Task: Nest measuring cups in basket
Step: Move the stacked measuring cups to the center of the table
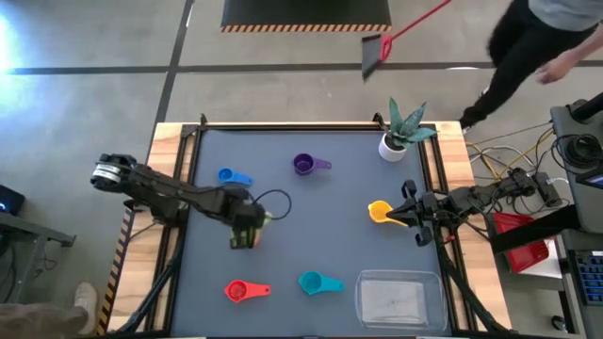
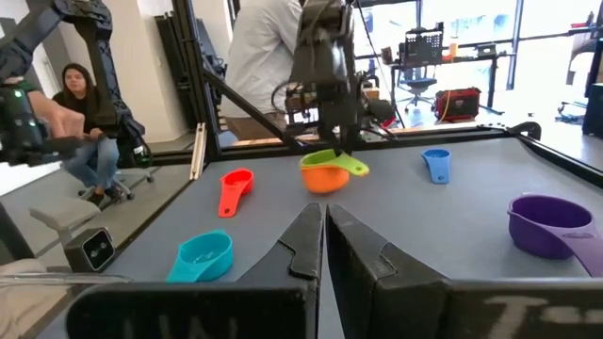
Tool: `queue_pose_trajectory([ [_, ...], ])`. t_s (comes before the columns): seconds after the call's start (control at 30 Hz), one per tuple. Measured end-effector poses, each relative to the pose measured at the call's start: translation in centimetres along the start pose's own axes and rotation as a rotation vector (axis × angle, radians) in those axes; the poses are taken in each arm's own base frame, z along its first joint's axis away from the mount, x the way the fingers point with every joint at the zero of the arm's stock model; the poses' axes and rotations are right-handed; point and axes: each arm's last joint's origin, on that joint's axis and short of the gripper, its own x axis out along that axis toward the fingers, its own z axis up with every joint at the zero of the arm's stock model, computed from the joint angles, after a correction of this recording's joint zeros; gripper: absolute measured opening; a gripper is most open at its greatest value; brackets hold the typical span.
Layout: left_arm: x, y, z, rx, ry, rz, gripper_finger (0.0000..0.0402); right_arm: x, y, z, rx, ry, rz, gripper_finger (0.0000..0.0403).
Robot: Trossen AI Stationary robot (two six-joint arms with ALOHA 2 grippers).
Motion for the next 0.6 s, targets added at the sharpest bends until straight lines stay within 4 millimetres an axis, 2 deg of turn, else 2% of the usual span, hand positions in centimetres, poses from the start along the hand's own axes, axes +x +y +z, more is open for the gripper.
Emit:
queue_pose_trajectory([
  [0.17,-2.3,1.4,3.4,0.092,-0.157,-0.006,0.0002,0.0,0.0,0.0,0.0,0.0,0.0,0.0009],
  [0.27,-2.9,2.5,5.2,0.164,-0.221,-0.027,0.0002,0.0,0.0,0.0,0.0,0.0,0.0,0.0009],
  [0.43,-2.0,3.4,7.9,0.273,-0.256,-0.127,0.0002,0.0,0.0,0.0,0.0,0.0,0.0,0.0009],
  [0.6,0.2,3.6,10.3,0.339,-0.209,-0.138,0.0001,0.0,0.0,0.0,0.0,0.0,0.0,0.0009],
])
